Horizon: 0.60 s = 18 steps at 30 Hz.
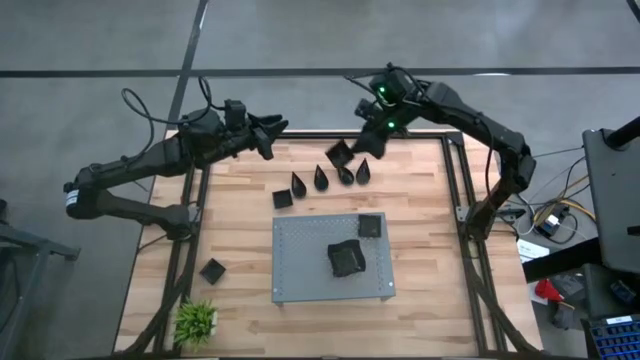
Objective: Pick & Place Mini shaped plates
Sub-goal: Stack the square plate on top of the other square plates on the shelf
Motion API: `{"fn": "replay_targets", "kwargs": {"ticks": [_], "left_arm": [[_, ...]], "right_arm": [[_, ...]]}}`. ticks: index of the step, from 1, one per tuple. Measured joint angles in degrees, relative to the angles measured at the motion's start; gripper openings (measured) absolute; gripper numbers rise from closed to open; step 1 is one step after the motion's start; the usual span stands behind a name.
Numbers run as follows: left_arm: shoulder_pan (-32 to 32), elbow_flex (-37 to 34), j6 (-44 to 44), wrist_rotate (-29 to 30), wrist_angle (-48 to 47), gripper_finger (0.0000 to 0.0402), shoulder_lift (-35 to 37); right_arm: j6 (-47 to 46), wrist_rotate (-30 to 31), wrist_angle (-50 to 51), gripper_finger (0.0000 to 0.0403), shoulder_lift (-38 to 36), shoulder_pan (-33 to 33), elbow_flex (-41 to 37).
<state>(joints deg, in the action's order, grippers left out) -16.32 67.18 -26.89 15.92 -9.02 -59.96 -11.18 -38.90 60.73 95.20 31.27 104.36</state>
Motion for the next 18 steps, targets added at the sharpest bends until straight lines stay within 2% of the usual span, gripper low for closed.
{"fn": "replay_targets", "kwargs": {"ticks": [3, 10, 18], "left_arm": [[-0.02, 0.0, -0.05, -0.02, 0.0, 0.0152, 0.0], [-0.02, -0.46, -1.25, -0.02, -0.02, 0.0151, -0.01], [-0.07, -0.83, -2.75, -0.46, -1.06, 0.0151, -0.02]], "right_arm": [[5.43, -2.81, 7.63, 0.0008, 0.0, 0.49, 0.0], [21.68, -3.12, 25.92, 0.0008, 0.71, 0.38, 0.0], [25.17, -3.13, 28.85, 0.0008, 0.88, -2.28, 0.0]]}}
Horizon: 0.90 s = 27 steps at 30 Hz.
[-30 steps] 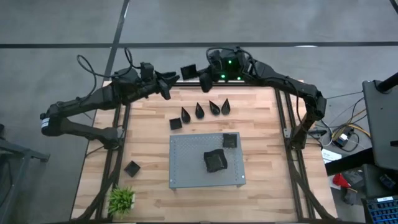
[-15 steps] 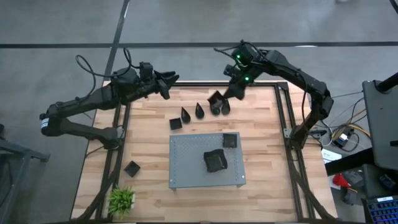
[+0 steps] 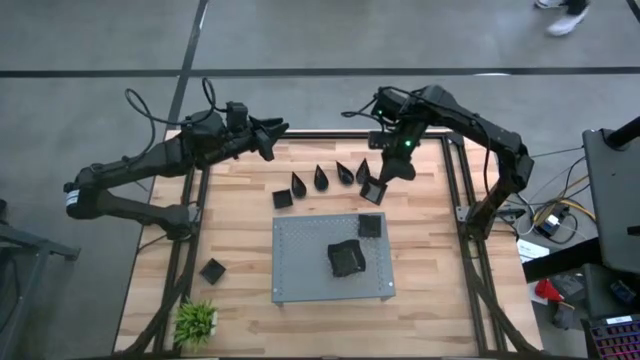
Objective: Pick & Place Mini shaped plates
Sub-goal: Stack the square plate on top of the other square plates on the shelf
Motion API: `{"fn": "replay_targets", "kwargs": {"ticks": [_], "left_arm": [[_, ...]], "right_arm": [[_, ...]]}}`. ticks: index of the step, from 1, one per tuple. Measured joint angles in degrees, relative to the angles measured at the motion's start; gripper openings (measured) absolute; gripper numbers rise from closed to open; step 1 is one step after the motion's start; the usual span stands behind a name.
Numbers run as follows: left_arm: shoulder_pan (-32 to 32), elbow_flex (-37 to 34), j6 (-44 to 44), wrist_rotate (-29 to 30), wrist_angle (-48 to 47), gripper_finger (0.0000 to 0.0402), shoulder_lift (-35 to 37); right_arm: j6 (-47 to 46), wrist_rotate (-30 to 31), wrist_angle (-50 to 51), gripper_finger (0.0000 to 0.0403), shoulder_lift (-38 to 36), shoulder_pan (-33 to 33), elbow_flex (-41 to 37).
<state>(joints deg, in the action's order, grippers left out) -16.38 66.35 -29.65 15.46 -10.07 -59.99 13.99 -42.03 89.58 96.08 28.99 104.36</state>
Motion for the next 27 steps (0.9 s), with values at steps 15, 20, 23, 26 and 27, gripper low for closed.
{"fn": "replay_targets", "kwargs": {"ticks": [15, 20, 23, 26, 27], "left_arm": [[0.02, -0.02, -0.83, -1.03, -0.51, 0.0151, 0.0], [0.04, -0.02, -1.02, -1.09, -1.22, 0.0151, 0.0], [0.04, -0.04, -1.03, -1.18, -1.6, 0.0151, 0.0], [0.04, -0.07, -1.32, -1.36, -1.95, 0.0151, 0.0], [0.04, -0.07, -1.45, -1.38, -2.04, 0.0151, 0.0]], "right_arm": [[-0.26, 6.37, -1.74, 0.0008, 0.56, -8.25, -4.23], [-0.26, 7.24, -1.92, 0.0008, 2.59, -9.2, -4.33], [0.64, 7.33, -1.63, 0.0008, 3.78, -9.92, -4.33], [1.1, 7.36, -1.4, 0.0008, 4.33, -10.14, -4.33], [1.21, 7.55, -1.42, 0.0008, 4.46, -10.13, -4.33]]}}
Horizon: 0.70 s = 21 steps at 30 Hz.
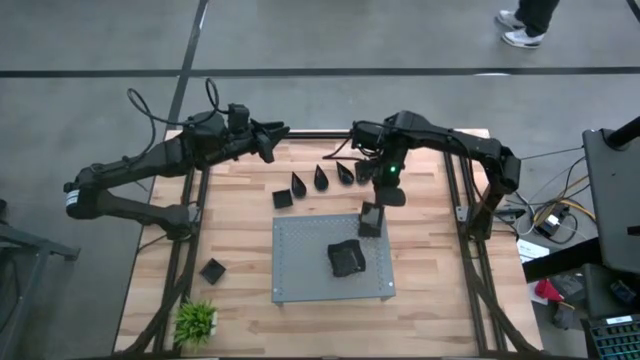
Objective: Pick & Place Mini shaped plates
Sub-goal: Stack the square plate on top of the other square plates on the shelf
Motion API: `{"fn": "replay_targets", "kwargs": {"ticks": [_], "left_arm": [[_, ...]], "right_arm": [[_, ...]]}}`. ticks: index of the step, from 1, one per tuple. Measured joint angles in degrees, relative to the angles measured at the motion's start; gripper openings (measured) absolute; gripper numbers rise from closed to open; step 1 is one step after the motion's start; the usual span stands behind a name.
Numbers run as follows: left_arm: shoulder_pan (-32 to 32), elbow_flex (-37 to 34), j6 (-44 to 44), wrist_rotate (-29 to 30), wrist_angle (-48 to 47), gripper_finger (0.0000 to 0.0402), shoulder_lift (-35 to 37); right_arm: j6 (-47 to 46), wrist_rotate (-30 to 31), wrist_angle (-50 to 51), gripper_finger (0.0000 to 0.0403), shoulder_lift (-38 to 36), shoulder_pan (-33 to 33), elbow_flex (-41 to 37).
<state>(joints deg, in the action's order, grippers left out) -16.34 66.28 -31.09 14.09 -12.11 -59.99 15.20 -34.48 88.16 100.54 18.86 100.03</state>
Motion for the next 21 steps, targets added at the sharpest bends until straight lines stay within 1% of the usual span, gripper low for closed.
{"fn": "replay_targets", "kwargs": {"ticks": [15, 19, 21], "left_arm": [[0.0, 0.0, -0.24, 0.06, -0.48, 0.0151, 0.0], [0.0, 0.0, -0.24, 0.07, -0.47, 0.0151, 0.0], [-0.04, 0.0, -0.24, 0.09, -0.47, 0.0151, 0.0]], "right_arm": [[1.31, 0.27, -0.02, 0.0008, 3.14, -3.33, 0.02], [1.33, 3.48, -0.13, 0.0008, 3.29, -3.31, 0.02], [1.32, 3.78, -0.12, 0.0008, 3.27, -3.33, 0.02]]}}
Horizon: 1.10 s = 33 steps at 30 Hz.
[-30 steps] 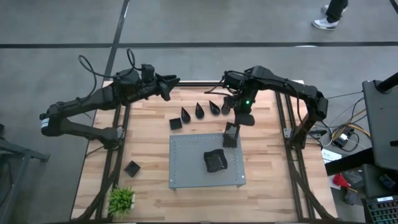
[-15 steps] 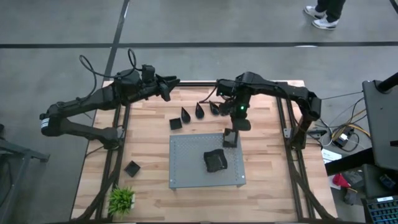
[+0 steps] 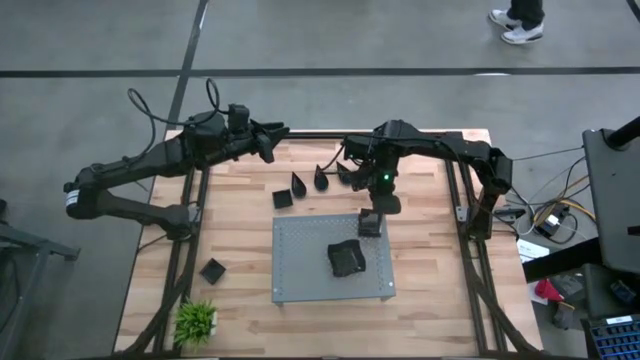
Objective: Pick & Place Mini shaped plates
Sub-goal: Stack the square plate on top of the other square plates on the shelf
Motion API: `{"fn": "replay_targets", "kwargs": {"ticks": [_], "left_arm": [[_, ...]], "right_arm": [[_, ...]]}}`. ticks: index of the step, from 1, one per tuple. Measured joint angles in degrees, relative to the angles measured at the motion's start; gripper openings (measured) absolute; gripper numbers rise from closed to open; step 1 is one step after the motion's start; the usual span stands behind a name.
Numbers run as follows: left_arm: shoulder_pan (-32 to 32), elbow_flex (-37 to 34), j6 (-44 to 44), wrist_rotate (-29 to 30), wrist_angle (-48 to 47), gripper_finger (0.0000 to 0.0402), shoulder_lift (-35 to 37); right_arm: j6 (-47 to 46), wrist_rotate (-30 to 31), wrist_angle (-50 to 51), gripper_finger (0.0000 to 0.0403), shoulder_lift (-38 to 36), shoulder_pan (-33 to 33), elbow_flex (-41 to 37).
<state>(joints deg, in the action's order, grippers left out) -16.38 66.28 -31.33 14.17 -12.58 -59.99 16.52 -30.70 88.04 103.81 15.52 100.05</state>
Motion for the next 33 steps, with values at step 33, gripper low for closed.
{"fn": "replay_targets", "kwargs": {"ticks": [33], "left_arm": [[0.04, 0.0, -0.17, 0.04, 0.09, 0.0151, 0.0]], "right_arm": [[-0.2, 0.96, -0.51, 0.0034, 0.42, -2.03, 0.0]]}}
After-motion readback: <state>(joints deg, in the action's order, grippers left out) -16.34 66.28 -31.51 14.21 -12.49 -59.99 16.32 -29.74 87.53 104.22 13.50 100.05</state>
